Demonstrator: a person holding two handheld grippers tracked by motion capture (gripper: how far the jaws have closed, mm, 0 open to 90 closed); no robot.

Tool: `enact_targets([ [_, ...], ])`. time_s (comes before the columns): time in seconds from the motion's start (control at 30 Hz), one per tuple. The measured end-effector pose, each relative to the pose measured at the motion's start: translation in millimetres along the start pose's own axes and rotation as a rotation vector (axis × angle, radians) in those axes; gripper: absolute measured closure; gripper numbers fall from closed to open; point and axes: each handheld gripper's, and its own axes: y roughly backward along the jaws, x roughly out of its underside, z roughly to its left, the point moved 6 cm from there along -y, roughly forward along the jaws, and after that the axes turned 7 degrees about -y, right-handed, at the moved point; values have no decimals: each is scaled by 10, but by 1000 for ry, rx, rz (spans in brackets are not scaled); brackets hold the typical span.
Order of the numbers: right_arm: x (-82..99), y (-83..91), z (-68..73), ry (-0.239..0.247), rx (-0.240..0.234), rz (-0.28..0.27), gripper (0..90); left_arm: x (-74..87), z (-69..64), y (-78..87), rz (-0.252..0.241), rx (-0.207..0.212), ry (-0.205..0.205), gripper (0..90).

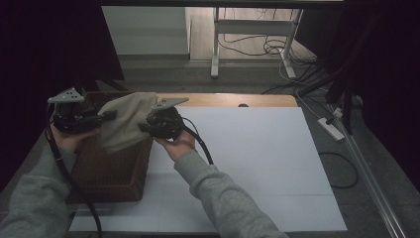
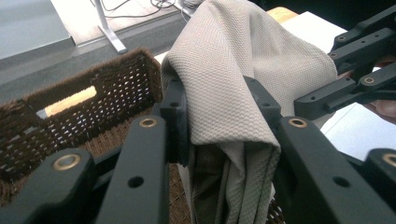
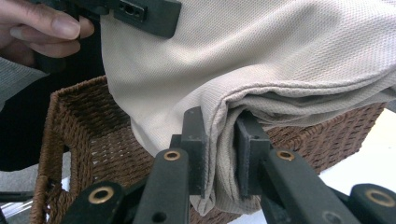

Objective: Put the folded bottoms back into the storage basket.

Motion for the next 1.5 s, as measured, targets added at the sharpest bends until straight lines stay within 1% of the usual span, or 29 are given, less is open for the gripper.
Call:
enact_targets([
  [0.27, 22, -115, 11, -5, -5, 10, 761, 76, 69, 25, 3, -5, 13, 662],
  [0.6, 36, -252, 51, -3, -4, 29, 760, 190, 161, 56, 10, -13, 38, 662],
  [0.83, 35, -358, 80, -7, -6, 33, 760, 242, 217, 101, 21, -28, 46, 662],
  [1.0, 55, -449, 106, -11, -10, 45, 759, 307, 273, 116, 37, -39, 56, 662],
  [1.13, 87, -528, 116, -18, -12, 56, 759, 382, 321, 110, 49, -43, 73, 662],
  [1.23, 114, -576, 125, -16, -15, 69, 758, 437, 335, 109, 58, -44, 77, 661],
  [1.5, 181, -689, 150, -31, -28, 84, 756, 548, 390, 115, 82, -54, 90, 661],
])
